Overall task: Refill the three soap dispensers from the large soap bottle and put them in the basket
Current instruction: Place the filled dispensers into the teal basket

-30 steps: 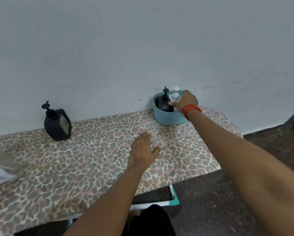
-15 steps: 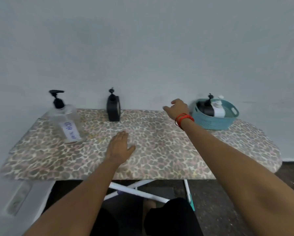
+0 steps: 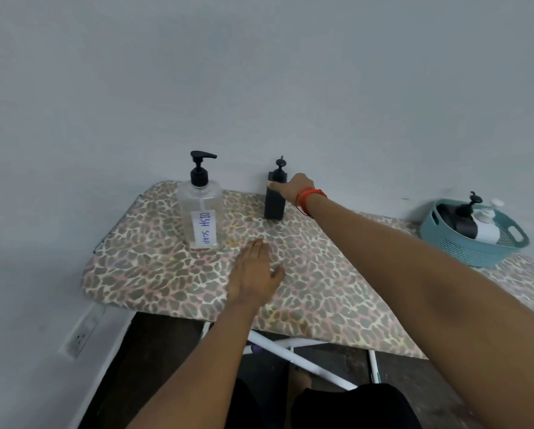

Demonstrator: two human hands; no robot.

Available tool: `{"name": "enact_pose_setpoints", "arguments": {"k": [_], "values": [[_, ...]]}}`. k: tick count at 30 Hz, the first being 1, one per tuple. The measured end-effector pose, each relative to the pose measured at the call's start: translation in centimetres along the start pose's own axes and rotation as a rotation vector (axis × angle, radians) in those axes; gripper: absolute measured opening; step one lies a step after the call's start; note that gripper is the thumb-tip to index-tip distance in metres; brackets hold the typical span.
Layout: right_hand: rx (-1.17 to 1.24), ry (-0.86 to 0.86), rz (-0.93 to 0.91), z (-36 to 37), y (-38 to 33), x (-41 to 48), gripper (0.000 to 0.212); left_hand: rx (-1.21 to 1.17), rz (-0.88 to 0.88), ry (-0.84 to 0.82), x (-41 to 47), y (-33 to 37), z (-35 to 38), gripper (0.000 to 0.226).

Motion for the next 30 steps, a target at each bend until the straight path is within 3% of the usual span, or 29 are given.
{"name": "enact_pose_setpoints", "arguments": {"k": [5, 13, 19, 30], "values": [[-0.008, 0.001, 0.027, 1.0, -0.8, 2.1, 0.066, 0.006, -0.008, 0.003, 0.3, -0.4, 0.3, 0.073], [0.082, 0.059, 0.01, 0.9, 0.3, 1.3, 0.039, 0.031, -0.021, -0.028, 0.5, -0.4, 0.2, 0.078], [0.115, 0.188, -0.031, -3.0, 3.7, -1.3, 0.049, 0.052, -0.032, -0.043, 1.3, 0.9, 0.2, 0.082], [0.13, 0.519, -0.093, -18.7, 10.3, -11.1, 0.052, 0.065, 0.159, -0.233, 5.2, 16.2, 7.5, 0.087]]}}
Point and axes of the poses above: each hand's wrist, its own x-axis towards the middle knuckle, its own z-axis out of the palm, y = z × x, the point moved 4 cm from there along x, towards the middle knuckle, and after that the axes turned 13 degrees about -y, right-handed, at the moved point
